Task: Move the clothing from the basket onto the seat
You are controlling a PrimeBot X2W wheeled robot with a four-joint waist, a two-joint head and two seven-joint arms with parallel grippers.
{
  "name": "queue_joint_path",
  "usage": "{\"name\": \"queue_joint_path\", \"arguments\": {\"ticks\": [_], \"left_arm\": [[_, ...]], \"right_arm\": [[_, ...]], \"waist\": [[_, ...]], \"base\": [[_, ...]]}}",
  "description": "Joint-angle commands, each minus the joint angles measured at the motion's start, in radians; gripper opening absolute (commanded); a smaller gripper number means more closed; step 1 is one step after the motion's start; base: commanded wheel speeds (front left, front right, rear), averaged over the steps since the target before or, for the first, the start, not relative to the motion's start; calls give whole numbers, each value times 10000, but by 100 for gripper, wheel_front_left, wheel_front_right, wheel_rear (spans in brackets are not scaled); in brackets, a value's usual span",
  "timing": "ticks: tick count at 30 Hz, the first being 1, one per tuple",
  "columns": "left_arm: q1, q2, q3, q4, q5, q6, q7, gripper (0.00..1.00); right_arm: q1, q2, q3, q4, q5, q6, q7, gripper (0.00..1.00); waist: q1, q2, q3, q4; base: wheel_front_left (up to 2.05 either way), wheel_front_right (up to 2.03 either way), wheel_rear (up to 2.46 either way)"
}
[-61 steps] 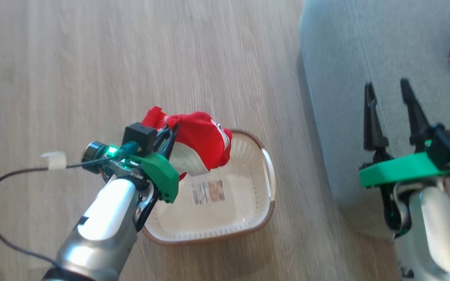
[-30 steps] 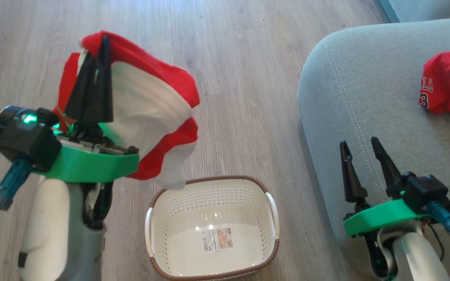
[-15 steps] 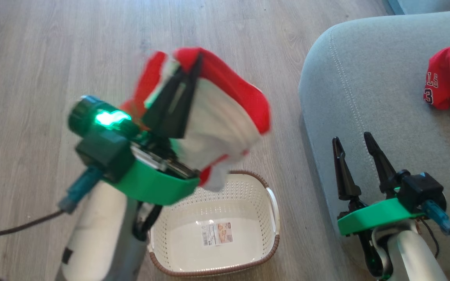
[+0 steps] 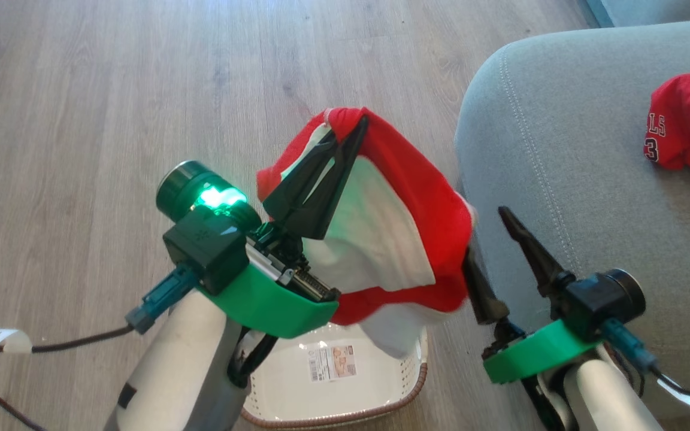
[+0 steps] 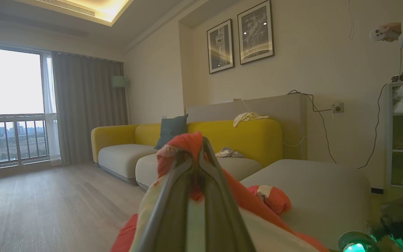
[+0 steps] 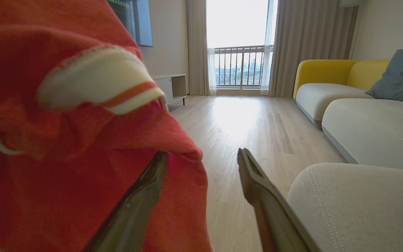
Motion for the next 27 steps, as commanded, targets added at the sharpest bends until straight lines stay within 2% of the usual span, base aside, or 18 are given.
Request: {"name": "queue_joint_path", "arguments": {"ticks": [1, 7, 13, 22, 27], "left_arm": [[-567, 117, 338, -329, 31, -10, -51, 0], [-532, 212, 267, -282, 33, -10, -51, 0], [-546, 342, 123, -227, 23, -11, -51, 0], [-726, 500, -163, -293, -74, -11, -51, 0], [-822, 576, -320, -332, -149, -11, -51, 0]], "right_arm": [[-345, -214, 413, -444, -92, -2, -63, 100], [-430, -1275, 1505, -800, -635, -2, -63, 100], [-730, -2190, 1975, -983, -1705, -2, -63, 100], [-1470, -2908, 1659, -888, -3095, -2, -63, 100], [-1744, -3363, 2207, -861, -3246, -2, -63, 100]], "waist": [[0, 0, -16, -3], [0, 0, -86, 4], [0, 0, -96, -2], [0, 0, 109, 117], [0, 0, 166, 203]], "base": [[0, 0, 0], [0, 0, 0], [0, 0, 0], [0, 0, 0], [0, 0, 0]]}}
